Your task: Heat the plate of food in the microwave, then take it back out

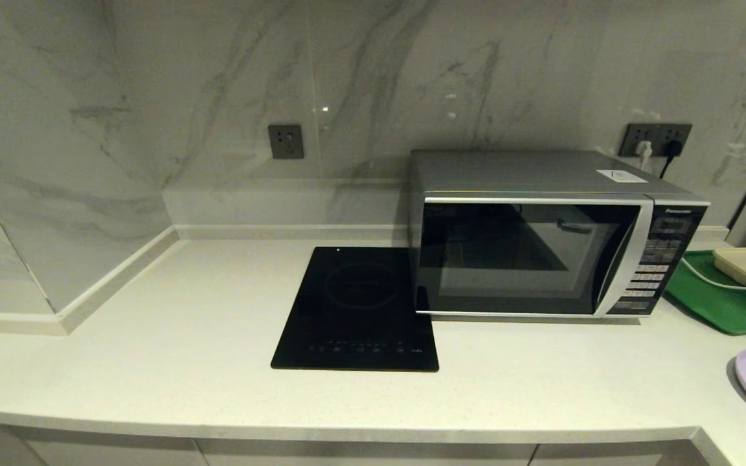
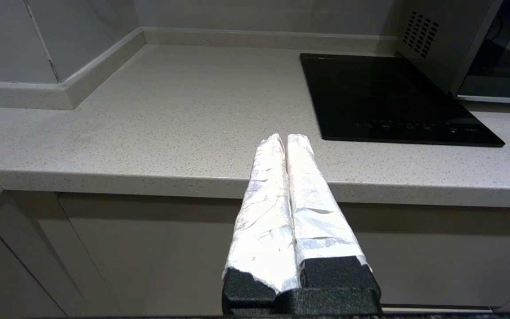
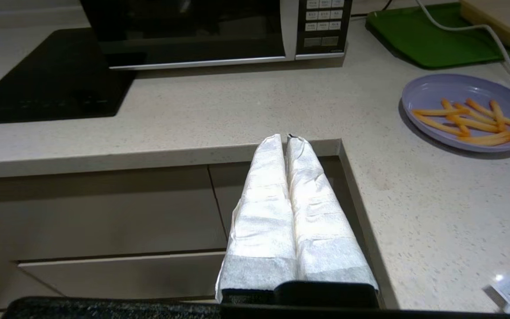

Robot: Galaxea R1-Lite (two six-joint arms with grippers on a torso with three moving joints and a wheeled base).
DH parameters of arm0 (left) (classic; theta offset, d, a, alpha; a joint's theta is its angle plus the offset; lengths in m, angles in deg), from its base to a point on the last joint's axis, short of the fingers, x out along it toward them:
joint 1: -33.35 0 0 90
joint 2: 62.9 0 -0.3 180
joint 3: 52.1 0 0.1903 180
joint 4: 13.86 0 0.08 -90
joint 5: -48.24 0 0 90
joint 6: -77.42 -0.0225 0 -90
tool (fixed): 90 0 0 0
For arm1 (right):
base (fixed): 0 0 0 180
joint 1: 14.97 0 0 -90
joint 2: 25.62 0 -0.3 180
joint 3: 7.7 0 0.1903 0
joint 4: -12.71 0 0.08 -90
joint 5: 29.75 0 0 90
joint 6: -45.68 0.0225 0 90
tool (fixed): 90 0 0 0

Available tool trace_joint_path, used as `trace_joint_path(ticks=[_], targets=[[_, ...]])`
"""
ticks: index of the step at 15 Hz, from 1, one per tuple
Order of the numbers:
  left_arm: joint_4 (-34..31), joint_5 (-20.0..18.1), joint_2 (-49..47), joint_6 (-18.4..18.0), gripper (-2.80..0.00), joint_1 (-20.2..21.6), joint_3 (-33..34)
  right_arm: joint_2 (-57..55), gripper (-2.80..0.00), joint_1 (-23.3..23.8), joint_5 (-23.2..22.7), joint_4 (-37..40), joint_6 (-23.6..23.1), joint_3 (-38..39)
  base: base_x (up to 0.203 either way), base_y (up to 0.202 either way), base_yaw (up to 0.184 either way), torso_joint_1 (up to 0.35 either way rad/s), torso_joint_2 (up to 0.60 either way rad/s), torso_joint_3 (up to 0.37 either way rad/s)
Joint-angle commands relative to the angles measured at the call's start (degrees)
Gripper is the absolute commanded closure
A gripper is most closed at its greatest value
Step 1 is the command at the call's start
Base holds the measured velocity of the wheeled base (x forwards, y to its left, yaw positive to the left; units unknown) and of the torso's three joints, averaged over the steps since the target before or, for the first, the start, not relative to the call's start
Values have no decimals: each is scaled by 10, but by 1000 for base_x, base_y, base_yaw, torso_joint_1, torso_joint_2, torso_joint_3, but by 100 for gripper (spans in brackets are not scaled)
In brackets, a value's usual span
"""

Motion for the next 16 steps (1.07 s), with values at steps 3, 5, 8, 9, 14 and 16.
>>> trace_joint_path(ticks=[3, 5, 8, 9, 14, 16], targets=[[0, 0, 0, 0, 0, 0, 0, 1, 0, 0, 8, -262, -13, 231, 0, 0, 0, 0, 0, 0], [0, 0, 0, 1, 0, 0, 0, 1, 0, 0, -10, -365, -36, 289, 0, 0, 0, 0, 0, 0], [0, 0, 0, 0, 0, 0, 0, 0, 0, 0, -30, -366, -56, 303, 0, 0, 0, 0, 0, 0], [0, 0, 0, 1, 0, 0, -1, 0, 0, 0, -32, -366, -57, 303, 0, 0, 0, 0, 0, 0], [0, 0, 0, 0, 0, 0, 0, 1, 0, 0, -33, -366, -46, 302, 0, 0, 0, 0, 0, 0], [0, 1, 0, 1, 0, 0, 0, 0, 0, 0, -29, -367, -37, 303, 0, 0, 0, 0, 0, 0]])
